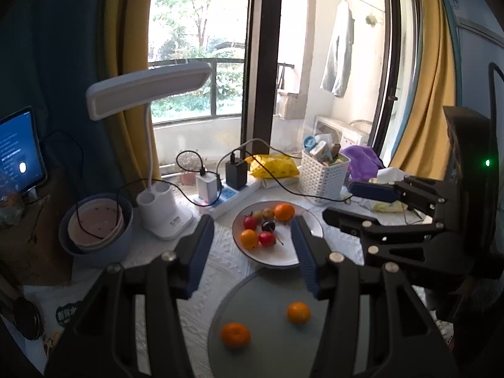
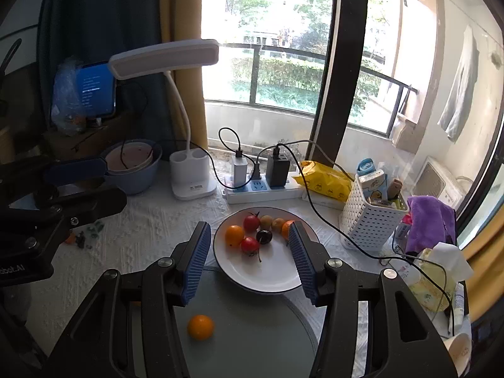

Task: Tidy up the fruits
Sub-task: 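Withdraw both open grippers from the plate back toward the grey tray, then move both open grippers over the remaining oranges on the grey tray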

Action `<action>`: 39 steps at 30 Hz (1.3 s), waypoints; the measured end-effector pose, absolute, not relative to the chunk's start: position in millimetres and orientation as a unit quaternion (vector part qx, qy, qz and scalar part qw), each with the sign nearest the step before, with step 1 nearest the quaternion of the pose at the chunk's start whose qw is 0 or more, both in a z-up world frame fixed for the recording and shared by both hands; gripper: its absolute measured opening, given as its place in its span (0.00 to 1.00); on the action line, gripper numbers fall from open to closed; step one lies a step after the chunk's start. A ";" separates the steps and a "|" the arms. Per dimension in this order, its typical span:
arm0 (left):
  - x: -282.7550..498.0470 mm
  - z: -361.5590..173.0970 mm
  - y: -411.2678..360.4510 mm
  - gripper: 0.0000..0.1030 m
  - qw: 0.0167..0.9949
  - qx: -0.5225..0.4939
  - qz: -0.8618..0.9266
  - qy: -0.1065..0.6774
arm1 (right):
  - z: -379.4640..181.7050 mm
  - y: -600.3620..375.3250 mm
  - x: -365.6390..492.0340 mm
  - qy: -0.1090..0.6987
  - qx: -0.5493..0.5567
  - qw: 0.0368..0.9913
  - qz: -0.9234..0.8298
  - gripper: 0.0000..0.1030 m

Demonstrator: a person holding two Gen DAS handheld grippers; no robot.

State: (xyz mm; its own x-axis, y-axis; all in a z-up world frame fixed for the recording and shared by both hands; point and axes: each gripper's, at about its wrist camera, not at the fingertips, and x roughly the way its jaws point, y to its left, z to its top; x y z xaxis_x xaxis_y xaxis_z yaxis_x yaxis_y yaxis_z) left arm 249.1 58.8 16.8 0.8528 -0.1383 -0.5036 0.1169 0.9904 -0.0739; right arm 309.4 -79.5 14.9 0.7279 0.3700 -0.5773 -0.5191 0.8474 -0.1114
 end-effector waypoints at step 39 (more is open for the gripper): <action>167.4 -15.1 69.3 0.51 0.958 -0.020 -0.069 0.277 | -16.1 -64.2 219.1 0.291 -0.144 0.913 0.246 0.53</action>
State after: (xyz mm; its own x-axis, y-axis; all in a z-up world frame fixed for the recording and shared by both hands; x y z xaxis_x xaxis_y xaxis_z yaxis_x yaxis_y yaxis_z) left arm 167.4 69.3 -15.1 0.8371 -0.1430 -0.5280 0.1203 0.9897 -0.0773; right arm 219.1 -64.2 -16.1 0.7100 0.3653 -0.6020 -0.5330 0.8375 -0.1203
